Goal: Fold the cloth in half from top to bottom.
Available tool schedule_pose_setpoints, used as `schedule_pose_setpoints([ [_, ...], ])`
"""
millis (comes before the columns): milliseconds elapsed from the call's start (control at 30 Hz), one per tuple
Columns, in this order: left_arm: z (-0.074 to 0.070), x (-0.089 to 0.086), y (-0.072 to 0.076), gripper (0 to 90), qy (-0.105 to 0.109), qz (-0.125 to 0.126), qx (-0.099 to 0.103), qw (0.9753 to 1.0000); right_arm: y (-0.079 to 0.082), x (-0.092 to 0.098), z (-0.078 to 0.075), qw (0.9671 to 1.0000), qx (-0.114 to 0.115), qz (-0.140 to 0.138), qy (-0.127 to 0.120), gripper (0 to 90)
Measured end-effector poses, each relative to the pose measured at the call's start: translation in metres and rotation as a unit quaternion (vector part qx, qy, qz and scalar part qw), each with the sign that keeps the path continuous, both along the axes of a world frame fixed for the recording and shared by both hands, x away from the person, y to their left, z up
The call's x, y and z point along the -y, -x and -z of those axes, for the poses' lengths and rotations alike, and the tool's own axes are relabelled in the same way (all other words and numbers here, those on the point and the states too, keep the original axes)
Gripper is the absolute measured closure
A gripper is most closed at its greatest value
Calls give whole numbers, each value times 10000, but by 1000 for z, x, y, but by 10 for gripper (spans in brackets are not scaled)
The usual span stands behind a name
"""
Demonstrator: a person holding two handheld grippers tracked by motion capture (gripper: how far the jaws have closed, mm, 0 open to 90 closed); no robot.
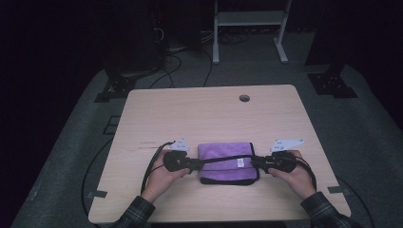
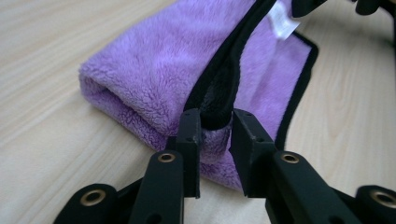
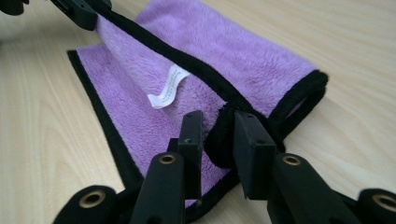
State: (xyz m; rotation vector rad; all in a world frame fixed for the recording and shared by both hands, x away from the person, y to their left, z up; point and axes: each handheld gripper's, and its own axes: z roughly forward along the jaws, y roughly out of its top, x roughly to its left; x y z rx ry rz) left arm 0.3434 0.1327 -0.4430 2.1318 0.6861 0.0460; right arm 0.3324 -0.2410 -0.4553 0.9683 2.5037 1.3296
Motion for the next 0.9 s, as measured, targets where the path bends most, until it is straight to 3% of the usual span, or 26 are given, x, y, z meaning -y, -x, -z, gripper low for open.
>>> schedule_pose_setpoints([
  [167,-14,-11,4,711,136,-94,188,9997,12,15,-18,9991,221,66,-359,752],
  [333,-21,-13,-2,804,230,-175,252,9993,11,18,-31,9978,427,131,-498,835],
  [433,-24,-11,-8,900,238,-233,307,9990,0,12,-31,9980,463,96,-417,893],
  [567,-21,-2,-21,900,216,-277,340,9988,-18,2,-26,9985,419,76,-346,895],
  [767,1,14,-36,900,73,-258,125,9996,-43,-13,-7,9998,218,15,-14,896],
  [900,12,21,-31,898,-42,-116,-10,9999,-43,-19,6,9997,61,-110,214,896],
])
